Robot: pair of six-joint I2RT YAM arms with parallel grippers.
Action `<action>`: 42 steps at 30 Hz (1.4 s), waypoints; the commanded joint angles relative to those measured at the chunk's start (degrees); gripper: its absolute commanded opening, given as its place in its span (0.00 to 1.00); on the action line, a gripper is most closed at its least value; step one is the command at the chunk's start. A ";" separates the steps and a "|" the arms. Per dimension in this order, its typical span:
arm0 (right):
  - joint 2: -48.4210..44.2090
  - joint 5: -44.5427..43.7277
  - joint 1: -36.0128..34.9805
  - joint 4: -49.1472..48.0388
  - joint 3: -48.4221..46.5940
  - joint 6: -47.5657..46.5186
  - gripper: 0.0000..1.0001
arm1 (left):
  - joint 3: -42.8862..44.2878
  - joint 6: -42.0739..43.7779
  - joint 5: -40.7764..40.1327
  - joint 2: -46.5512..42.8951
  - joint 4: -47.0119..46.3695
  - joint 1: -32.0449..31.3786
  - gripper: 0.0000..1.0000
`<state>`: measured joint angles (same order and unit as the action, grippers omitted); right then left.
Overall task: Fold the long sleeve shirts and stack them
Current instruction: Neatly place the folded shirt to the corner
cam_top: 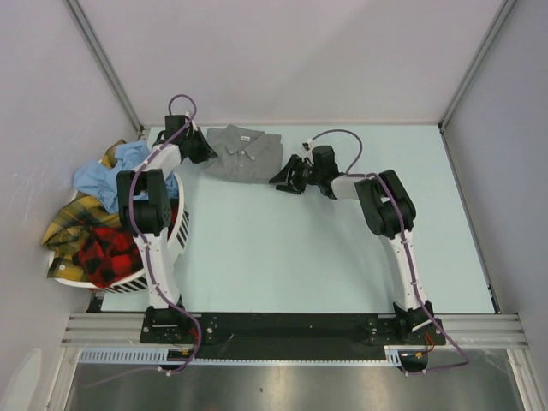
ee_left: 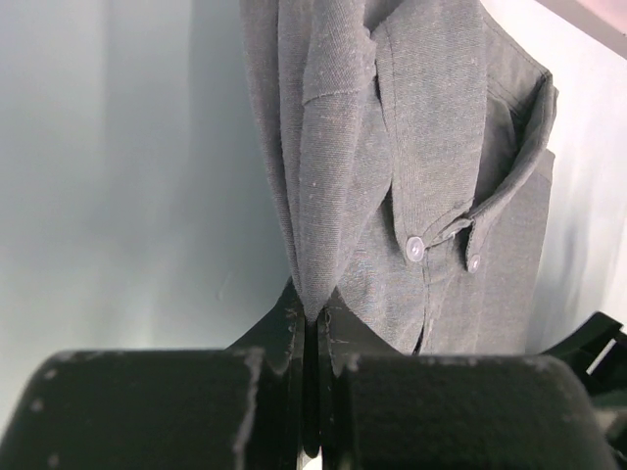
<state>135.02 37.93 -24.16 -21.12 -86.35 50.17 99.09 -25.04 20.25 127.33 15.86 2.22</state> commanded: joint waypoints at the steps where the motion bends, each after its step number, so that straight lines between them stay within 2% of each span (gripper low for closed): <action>1: 4.37 -3.21 1.05 -3.31 -4.61 2.74 0.46 | 0.31 -0.63 1.81 1.08 -3.02 0.59 0.00; 5: 7.62 -4.36 2.19 -1.38 -9.36 0.99 0.21 | 1.45 -0.01 1.11 2.13 -3.38 1.03 0.00; 8: 9.64 -4.27 2.72 0.12 -12.61 0.19 0.09 | 3.56 1.21 -0.56 3.28 -3.20 1.56 0.00; 10: 10.87 -4.10 2.72 0.64 -13.93 -0.16 0.06 | 5.92 3.14 -1.87 4.24 -2.94 1.74 0.00; 13: 12.11 -3.66 2.46 0.47 -15.87 0.01 0.05 | 9.44 6.74 -3.98 5.47 -1.62 2.09 0.00; 15: 12.46 -2.87 2.19 0.12 -16.75 0.19 0.12 | 10.77 7.89 -4.43 6.00 -1.00 2.52 0.00; 16: 12.63 -2.52 1.93 0.12 -16.92 0.36 0.25 | 11.91 8.86 -4.78 6.26 -0.74 2.88 0.00; 18: 12.46 -1.81 1.93 -0.06 -16.93 0.80 0.38 | 12.53 9.65 -6.36 6.18 0.14 3.75 0.00; 22: 11.14 -1.46 2.89 0.47 -15.87 0.46 0.53 | 12.71 11.15 -7.15 5.30 1.54 5.69 0.00; 29: 7.80 0.30 5.70 3.19 -12.97 -2.62 0.59 | 14.55 13.61 -7.86 5.56 3.21 8.06 0.00; 35: 6.13 1.09 6.94 3.99 -11.22 -3.50 0.63 | 22.37 18.09 -7.77 8.81 8.31 8.68 0.04; 42: 5.60 1.88 7.55 4.42 -10.25 -3.77 0.66 | 23.78 19.50 -10.49 9.17 8.66 8.77 0.04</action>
<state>142.28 40.51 -16.69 -20.58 -98.06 48.97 119.72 -8.21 12.27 136.14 24.58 10.61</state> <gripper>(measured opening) 0.645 0.047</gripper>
